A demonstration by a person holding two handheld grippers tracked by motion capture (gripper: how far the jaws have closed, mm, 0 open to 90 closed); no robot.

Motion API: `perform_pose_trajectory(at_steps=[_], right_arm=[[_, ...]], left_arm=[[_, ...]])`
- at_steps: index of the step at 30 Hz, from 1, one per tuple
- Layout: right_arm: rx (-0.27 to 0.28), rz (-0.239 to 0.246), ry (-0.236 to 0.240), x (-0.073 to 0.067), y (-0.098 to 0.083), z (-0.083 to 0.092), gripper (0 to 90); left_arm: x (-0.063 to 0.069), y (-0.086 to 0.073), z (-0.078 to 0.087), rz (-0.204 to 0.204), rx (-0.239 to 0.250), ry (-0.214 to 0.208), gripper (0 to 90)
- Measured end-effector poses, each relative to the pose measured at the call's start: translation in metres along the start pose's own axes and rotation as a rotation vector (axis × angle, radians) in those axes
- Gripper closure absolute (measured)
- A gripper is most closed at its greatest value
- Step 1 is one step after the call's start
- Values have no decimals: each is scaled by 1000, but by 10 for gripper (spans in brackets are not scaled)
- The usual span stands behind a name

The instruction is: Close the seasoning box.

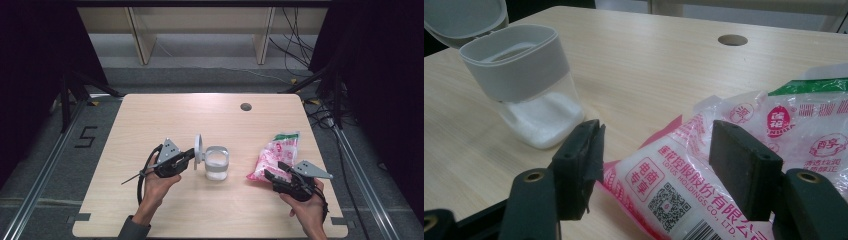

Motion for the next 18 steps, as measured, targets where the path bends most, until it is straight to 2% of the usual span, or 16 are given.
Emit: perform_pose_trajectory(at_steps=[3,5,12,13,14,15,17,18], right_arm=[[1,-7,-4,-1,0,1,385],[8,-1,14,-1,0,2,385],[9,4,8,-1,-1,2,386],[5,-9,6,-2,-1,3,386],[9,5,6,-1,-1,3,386],[3,-14,8,-3,-1,4,386],[9,-2,15,-2,-1,3,386],[7,9,-6,-1,-1,2,386]], left_arm=[[1,1,0,-4,-1,-1,880],[1,1,0,-10,-5,1,882],[2,3,-1,-11,4,-7,882],[2,3,-1,-10,2,-5,883],[2,4,-1,-15,2,-6,883],[3,4,-2,-9,3,-5,883],[3,5,-2,-18,5,-5,883],[3,5,-2,-18,5,-6,883]])
Point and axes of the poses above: each handheld gripper's, and its own axes: z roughly backward along the jaws, y roughly out of its top, x roughly to its right, the point moved 2 cm from there along -z, roughly forward along the jaws, and after that the axes turned 7 degrees about z, right-handed, at the moved point
